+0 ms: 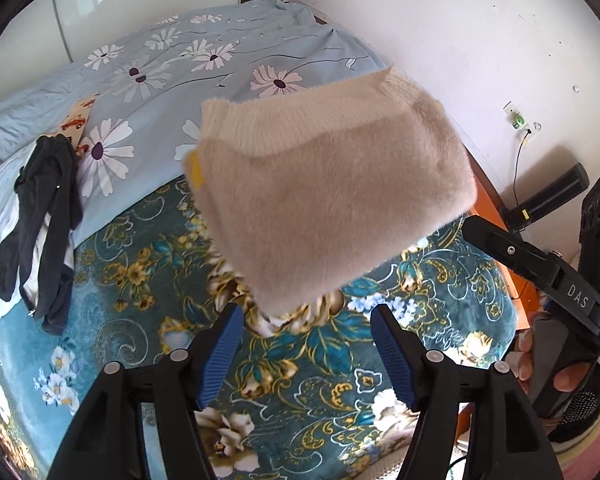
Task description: Fold clothes
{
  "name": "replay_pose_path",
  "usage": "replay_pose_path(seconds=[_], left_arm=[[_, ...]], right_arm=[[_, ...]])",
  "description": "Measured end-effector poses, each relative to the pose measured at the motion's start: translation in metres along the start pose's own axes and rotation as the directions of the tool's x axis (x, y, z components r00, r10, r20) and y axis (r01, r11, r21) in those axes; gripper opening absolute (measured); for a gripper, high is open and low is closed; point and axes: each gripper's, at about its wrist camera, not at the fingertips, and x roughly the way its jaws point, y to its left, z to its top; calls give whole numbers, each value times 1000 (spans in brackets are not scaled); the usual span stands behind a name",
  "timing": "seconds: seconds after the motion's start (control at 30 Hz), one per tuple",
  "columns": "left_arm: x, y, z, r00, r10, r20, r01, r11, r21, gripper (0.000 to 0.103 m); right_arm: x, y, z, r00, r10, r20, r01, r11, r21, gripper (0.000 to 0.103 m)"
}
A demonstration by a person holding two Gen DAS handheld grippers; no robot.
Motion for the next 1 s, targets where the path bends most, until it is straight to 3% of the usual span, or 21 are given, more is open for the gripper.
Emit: replay_pose_path(seconds=[0.1, 0.2, 0.37, 0.53, 0.8, 0.9, 1.0], left_arm=[[-8, 2, -15, 1000, 7, 14, -7, 1000, 2, 79], [-15, 4, -29, 1000, 16, 24, -16, 1000, 4, 83], [-24, 13, -50, 999, 9, 40, -9, 1000, -5, 87], [-31, 31, -67, 998, -42, 42, 44, 998, -47, 102], [-47, 64, -79, 997, -24, 67, 33, 991, -133, 103], [-52, 73, -86, 995, 15, 103, 2, 986, -167, 103], [-58, 77, -93, 983, 107, 148, -77, 977, -199, 103]], right_arm=[[-14, 11, -18, 999, -32, 26, 33, 999, -31, 103], [-35, 27, -32, 988, -111, 108, 120, 989, -83, 103], [-65, 48, -48, 948, -228, 224, 252, 964, -85, 103], [-79, 58, -58, 913, -314, 260, 337, 941, -46, 103], [-91, 84, -62, 900, -328, 288, 351, 936, -32, 103], [-85, 95, -65, 909, -316, 271, 349, 933, -83, 103], [-75, 103, -71, 919, -306, 247, 346, 928, -136, 103]])
